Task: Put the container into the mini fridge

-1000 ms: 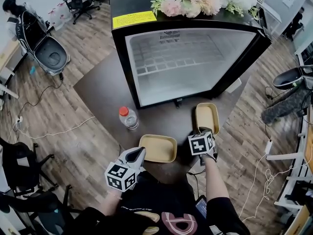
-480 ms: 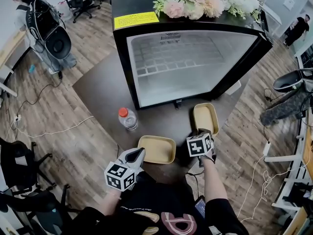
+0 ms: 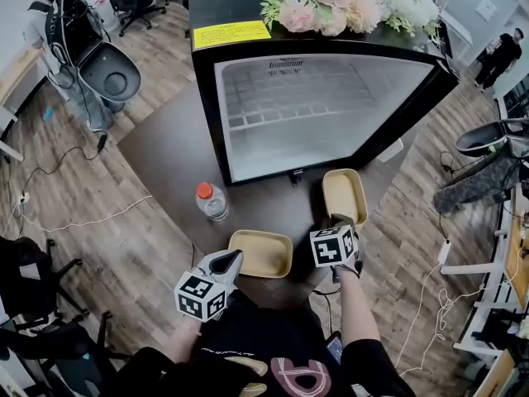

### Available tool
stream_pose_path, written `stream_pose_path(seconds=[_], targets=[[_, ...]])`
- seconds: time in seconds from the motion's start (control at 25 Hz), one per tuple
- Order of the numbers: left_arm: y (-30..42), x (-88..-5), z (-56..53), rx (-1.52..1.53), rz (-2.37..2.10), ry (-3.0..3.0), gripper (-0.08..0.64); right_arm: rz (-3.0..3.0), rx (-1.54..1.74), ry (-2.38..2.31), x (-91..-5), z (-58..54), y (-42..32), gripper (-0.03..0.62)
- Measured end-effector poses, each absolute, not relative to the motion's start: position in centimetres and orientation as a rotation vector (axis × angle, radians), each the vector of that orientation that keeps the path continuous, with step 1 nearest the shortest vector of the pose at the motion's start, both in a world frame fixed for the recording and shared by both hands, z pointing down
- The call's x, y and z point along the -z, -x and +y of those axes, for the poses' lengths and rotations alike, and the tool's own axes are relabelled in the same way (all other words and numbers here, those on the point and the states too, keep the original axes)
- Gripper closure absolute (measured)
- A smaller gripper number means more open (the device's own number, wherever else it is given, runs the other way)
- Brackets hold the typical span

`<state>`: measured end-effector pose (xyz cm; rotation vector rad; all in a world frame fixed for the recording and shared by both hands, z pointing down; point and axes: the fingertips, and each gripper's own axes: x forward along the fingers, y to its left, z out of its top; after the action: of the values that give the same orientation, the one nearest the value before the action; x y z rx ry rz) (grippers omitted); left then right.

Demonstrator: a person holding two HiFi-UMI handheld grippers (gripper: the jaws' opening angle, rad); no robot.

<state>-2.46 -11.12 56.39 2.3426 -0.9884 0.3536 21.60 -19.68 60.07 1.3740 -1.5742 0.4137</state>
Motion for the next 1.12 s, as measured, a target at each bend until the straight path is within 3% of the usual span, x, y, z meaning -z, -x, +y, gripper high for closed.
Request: stream_pose_path(seconds=[1.12], targets=[[3.5,-57.2,-12.2,-0.394,-1.02,-2.31,0.552,-1.7,-0.229,-1.172,-54.5,-31.2,-18.6,0.566]])
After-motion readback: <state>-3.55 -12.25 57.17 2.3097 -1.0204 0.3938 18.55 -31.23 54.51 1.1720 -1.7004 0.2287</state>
